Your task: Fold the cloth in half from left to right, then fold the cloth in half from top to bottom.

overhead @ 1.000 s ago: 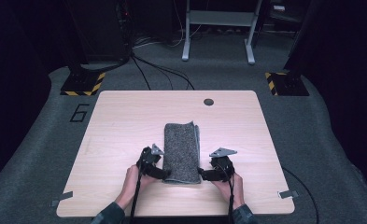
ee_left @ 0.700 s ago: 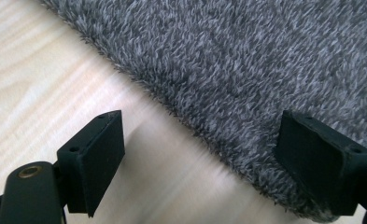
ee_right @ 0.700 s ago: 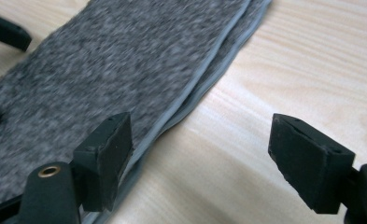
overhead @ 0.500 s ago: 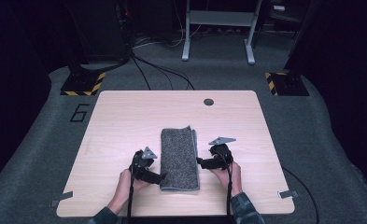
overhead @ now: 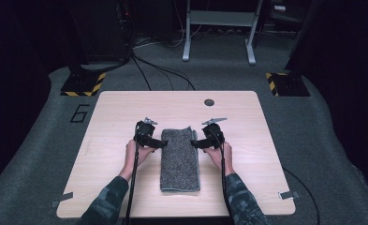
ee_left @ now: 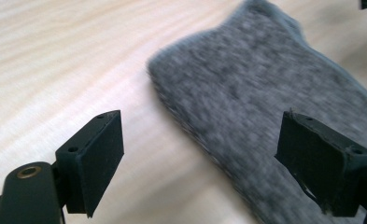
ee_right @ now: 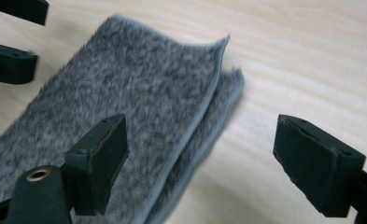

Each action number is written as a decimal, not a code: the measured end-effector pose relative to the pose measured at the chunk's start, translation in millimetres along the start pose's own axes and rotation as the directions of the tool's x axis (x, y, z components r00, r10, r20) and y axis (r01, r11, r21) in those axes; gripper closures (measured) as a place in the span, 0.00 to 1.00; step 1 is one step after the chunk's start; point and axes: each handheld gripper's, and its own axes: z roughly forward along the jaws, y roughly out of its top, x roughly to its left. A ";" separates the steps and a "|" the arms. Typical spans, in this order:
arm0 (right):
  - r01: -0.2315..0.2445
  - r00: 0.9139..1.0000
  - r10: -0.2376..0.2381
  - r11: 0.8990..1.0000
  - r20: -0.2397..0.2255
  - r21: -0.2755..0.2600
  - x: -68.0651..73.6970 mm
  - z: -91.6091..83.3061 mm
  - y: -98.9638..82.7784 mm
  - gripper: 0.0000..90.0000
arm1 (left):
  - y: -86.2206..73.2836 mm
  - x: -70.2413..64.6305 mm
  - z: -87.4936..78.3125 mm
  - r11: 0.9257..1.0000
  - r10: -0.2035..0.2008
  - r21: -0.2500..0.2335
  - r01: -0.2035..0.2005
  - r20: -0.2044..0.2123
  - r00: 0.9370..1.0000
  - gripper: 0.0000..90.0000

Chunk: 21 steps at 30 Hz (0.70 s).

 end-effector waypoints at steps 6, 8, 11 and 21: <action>-0.017 1.000 0.016 0.999 0.008 0.032 -7.9 16.5 14.3 0.21 | 13.1 13.8 15.1 0.999 -0.041 0.008 0.041 -0.017 0.999 0.17; -0.020 1.000 0.019 0.999 0.020 0.032 -11.0 20.8 16.5 0.24 | 16.7 17.2 18.4 1.000 -0.027 0.014 0.028 -0.039 0.999 0.18; -0.049 0.999 0.049 0.997 0.018 0.054 -16.0 28.9 18.6 0.29 | 20.0 21.4 24.2 0.999 -0.049 0.020 0.050 -0.039 0.998 0.18; -0.083 0.996 0.081 0.994 0.032 0.073 -21.4 43.7 28.6 0.47 | 23.9 28.4 36.6 0.996 -0.091 0.022 0.091 -0.014 0.996 0.32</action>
